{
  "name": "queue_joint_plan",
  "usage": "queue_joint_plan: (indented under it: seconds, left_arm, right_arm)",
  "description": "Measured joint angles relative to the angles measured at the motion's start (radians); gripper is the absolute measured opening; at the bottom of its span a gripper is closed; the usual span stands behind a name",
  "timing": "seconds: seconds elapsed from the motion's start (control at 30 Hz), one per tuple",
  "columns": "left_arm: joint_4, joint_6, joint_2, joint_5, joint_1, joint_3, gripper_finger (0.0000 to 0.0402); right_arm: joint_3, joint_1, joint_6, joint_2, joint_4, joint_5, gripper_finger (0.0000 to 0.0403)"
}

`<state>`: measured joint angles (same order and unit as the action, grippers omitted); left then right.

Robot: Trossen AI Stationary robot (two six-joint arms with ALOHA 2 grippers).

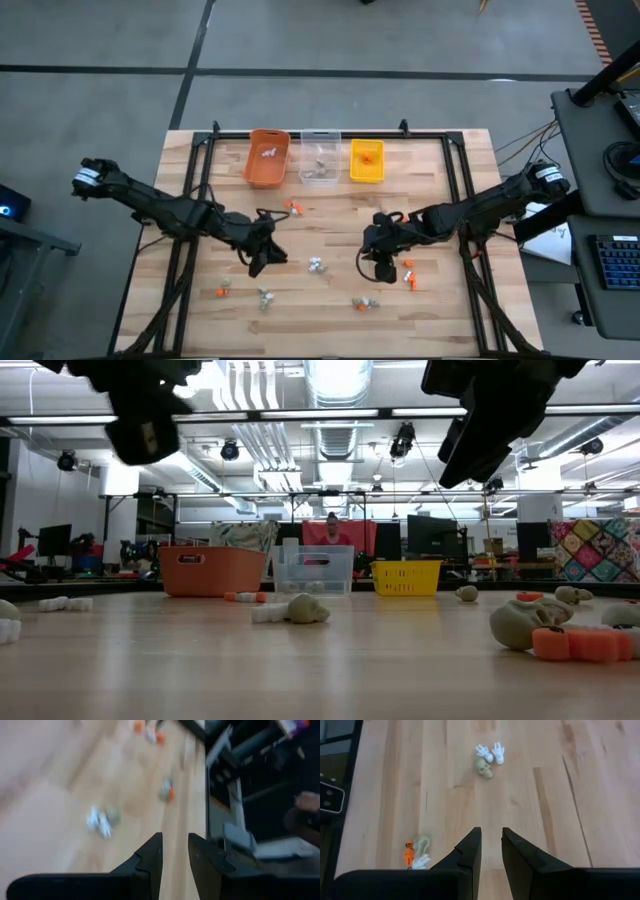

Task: Sort Halloween decoration
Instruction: Put the white skeleton toy into the orange bin

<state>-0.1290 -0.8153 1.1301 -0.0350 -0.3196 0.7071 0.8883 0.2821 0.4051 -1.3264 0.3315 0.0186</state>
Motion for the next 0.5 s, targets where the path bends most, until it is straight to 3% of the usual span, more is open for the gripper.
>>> queue_joint_plan:
  seconds: [0.27, 0.5]
  left_arm:
    - [-0.348, -0.124, 0.046, -0.047, -0.010, 0.000, 0.0075]
    - [-0.494, 0.089, 0.108, -0.088, -0.037, 0.000, 0.0075]
  right_arm:
    - [0.002, 0.051, 0.085, -0.002, -0.001, 0.061, 0.0066]
    - [0.002, 0.072, 0.138, -0.003, -0.009, 0.065, 0.0066]
